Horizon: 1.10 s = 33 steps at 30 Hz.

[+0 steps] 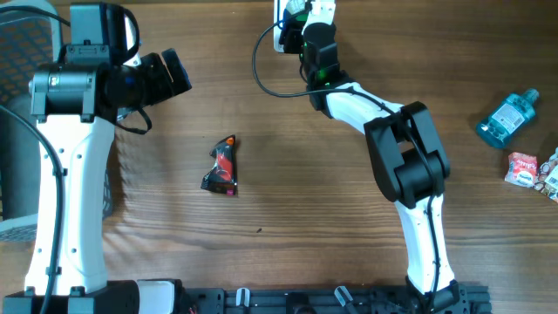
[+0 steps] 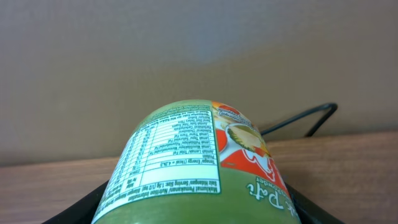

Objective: Scan the item barcode
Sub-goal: 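Hold the jar label up against the white scanner with the right gripper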

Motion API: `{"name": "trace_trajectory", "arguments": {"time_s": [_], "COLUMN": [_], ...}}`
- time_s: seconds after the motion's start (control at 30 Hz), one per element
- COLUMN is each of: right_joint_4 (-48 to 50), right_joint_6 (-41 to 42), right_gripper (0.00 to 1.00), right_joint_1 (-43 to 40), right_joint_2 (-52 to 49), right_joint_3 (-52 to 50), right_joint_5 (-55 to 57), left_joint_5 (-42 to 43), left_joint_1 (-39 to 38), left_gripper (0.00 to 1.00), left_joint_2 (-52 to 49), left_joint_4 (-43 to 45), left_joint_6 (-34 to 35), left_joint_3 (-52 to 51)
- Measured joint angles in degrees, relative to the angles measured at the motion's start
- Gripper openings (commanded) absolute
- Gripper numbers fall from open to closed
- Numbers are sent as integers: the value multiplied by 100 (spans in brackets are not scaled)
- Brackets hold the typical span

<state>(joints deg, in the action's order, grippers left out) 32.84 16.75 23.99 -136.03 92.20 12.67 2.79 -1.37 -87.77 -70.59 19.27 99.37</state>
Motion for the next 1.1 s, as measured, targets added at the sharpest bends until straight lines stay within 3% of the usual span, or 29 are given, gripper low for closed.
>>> {"name": "trace_trajectory", "arguments": {"time_s": [0.23, 0.7, 1.1], "right_joint_4": [321, 365, -122], "right_joint_6": [-883, -1130, -1622], "right_gripper": [59, 60, 61], "right_joint_1": [11, 142, 603], "right_joint_2": [-363, -457, -431], "right_joint_3": [299, 356, 527], "right_joint_5": [55, 96, 1036], "left_joint_5": [0, 0, 0], "left_joint_1": [0, 0, 0], "left_gripper": [100, 100, 100], "left_joint_2": [0, 0, 0], "left_joint_4": [0, 2, 2], "left_joint_6": [0, 0, 0], "left_joint_3": [0, 0, 0]}}
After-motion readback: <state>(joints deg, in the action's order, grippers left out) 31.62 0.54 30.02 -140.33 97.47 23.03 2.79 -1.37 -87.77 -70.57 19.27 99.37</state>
